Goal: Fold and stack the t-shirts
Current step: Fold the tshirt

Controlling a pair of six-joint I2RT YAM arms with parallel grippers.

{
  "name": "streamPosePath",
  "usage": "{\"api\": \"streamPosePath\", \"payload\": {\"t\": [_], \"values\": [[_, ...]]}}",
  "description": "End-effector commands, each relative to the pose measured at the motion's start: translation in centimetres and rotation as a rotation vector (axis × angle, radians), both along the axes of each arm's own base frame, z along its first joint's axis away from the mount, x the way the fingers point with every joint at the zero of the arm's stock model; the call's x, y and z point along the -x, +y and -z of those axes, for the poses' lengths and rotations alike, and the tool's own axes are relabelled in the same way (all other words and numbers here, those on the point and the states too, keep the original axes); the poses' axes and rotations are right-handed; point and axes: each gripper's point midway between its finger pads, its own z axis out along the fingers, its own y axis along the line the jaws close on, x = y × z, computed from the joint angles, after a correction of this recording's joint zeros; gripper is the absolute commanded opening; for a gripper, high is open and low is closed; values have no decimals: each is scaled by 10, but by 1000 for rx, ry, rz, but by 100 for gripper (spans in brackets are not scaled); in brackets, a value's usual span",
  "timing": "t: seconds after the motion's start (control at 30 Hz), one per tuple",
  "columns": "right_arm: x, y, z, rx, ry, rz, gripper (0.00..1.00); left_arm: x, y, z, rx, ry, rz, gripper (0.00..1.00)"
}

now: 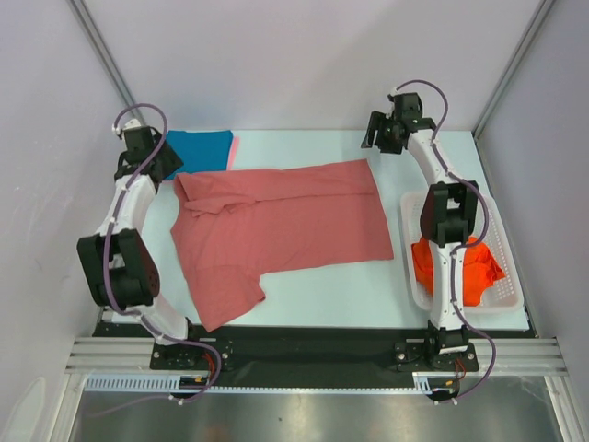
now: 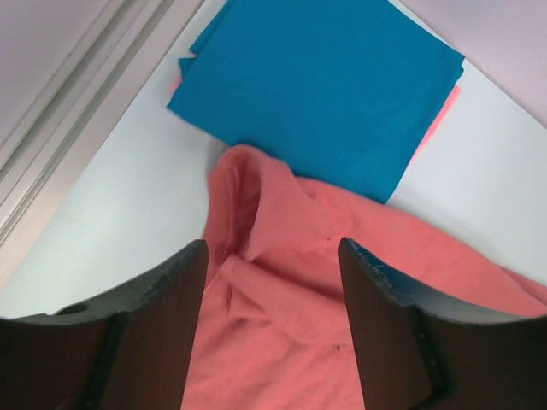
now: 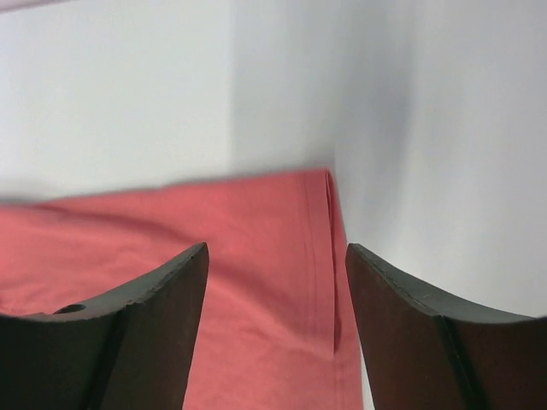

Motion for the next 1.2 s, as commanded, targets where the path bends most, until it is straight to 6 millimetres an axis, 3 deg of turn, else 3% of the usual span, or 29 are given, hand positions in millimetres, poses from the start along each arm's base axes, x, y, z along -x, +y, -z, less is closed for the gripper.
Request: {"api": "streamPosePath", "payload": {"t": [0.0,0.17,0.3,0.47,0.67,0.77,0.8,0.97,1.03,1.07,1.17], "values": [[-22,0,9,-5,-42,-34,70,-34,-11,9,-15,22,157,64],[-37,3,23,-58,-71,-37,66,-50,-1,20,-4,59,150,54],[-42,2,33,-59,-71,-27,61,-56,-2,25,22,57,170,57],[-42,2,50,-70,-45,-21,58,-52,-4,43,36,103,183,57],[-41,5,56,-58,-34,-11,54,-41,-3,61,47,141,151,48],[-38,10,43,-12,-57,-24,56,-27,-6,49,42,88,132,49],[-35,13,36,9,-53,-29,59,-16,2,38,8,77,80,52],[-25,-4,-6,65,-54,30,64,32,14,13,-1,128,-93,65],[-13,-7,-12,77,-23,50,66,49,16,16,12,162,-155,66],[-7,-6,-27,71,-32,56,68,66,14,18,25,201,-177,67],[16,2,-36,86,12,43,69,101,3,31,91,269,-225,66]]}}
